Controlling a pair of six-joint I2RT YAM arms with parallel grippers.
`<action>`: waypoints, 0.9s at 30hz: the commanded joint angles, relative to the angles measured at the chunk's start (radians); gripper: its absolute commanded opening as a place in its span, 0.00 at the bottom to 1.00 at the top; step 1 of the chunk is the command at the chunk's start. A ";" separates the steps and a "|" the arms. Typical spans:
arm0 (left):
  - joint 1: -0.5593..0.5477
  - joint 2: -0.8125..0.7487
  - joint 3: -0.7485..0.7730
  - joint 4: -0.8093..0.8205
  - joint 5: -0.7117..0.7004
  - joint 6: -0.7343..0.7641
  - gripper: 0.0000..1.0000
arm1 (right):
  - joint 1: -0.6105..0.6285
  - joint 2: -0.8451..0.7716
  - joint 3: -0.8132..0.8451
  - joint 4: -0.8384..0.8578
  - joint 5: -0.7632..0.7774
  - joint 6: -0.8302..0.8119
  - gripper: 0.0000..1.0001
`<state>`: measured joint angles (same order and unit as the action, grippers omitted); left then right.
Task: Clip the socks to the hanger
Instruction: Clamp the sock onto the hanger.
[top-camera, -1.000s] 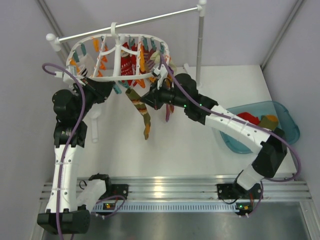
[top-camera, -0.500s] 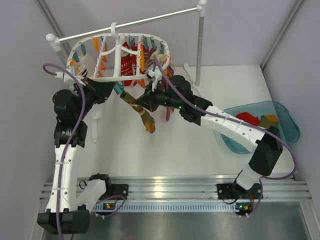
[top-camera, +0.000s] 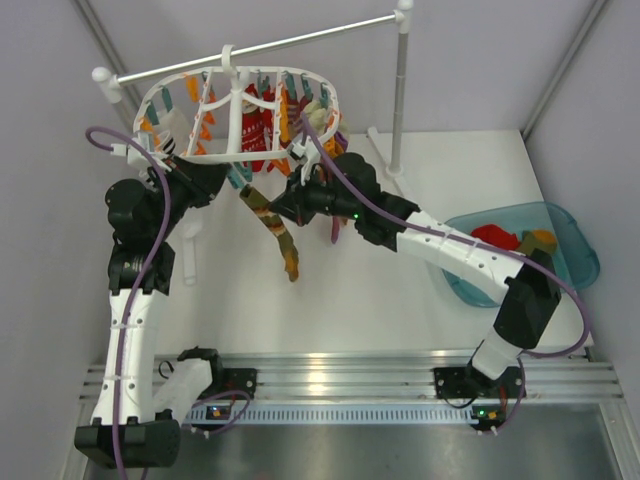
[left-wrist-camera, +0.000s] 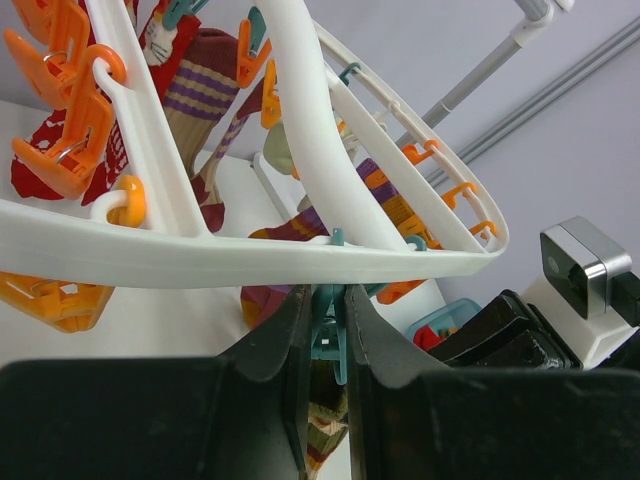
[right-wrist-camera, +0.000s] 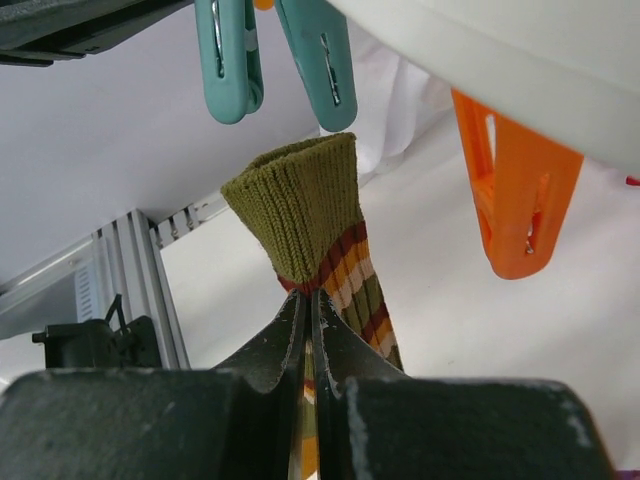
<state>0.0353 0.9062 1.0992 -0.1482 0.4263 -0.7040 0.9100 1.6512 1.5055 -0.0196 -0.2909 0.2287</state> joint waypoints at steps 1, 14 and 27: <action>0.005 0.002 0.002 0.021 -0.001 0.006 0.00 | 0.013 -0.002 0.048 0.055 0.024 -0.006 0.00; 0.005 0.002 0.010 -0.004 -0.017 0.038 0.00 | 0.010 0.015 0.125 0.055 0.029 0.004 0.00; 0.006 0.007 0.025 -0.002 -0.026 0.047 0.00 | 0.009 -0.013 0.091 0.027 0.049 -0.042 0.00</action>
<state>0.0353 0.9062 1.0992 -0.1539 0.4210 -0.6685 0.9096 1.6657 1.5803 -0.0158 -0.2478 0.2081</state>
